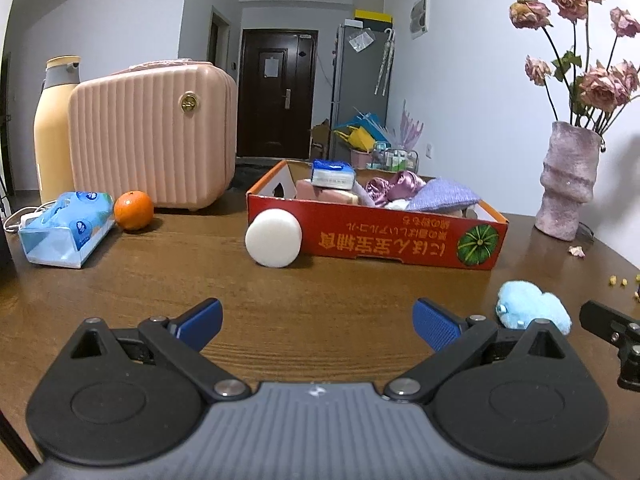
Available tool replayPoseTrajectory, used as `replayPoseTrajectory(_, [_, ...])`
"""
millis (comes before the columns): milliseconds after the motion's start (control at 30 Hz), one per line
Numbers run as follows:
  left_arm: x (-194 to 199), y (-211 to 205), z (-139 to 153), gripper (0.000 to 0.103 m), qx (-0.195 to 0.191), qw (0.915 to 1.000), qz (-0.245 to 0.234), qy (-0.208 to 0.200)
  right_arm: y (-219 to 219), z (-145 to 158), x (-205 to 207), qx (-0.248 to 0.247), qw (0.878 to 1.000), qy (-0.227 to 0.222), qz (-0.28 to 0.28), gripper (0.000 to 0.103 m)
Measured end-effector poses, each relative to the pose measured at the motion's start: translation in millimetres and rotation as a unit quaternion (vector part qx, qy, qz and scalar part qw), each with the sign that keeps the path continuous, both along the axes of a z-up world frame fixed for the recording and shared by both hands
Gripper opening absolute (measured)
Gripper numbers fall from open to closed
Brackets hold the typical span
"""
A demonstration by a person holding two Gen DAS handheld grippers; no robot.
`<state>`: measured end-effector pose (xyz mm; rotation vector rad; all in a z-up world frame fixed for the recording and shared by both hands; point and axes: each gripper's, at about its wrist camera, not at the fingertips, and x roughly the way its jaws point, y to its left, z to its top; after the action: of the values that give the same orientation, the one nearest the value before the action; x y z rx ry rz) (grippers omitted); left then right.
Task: Organize soft objects
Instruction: 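Lower the right tool onto the light blue fuzzy puff and close it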
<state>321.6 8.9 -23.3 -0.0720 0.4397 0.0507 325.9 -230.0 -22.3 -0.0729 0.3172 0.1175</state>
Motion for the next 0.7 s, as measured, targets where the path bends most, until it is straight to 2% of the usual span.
replayPoseTrajectory(333, [7,1,-4,0.103,-0.010,0.9996,-0.013,0.025,1,-12,20,-0.010,0.999,0.053,-0.003,0.103])
replayPoseTrajectory(700, [11,4,-6,0.103,-0.005,0.9993,0.002,0.037,-4,-24,61,0.016,0.993,0.118,-0.015,0.103])
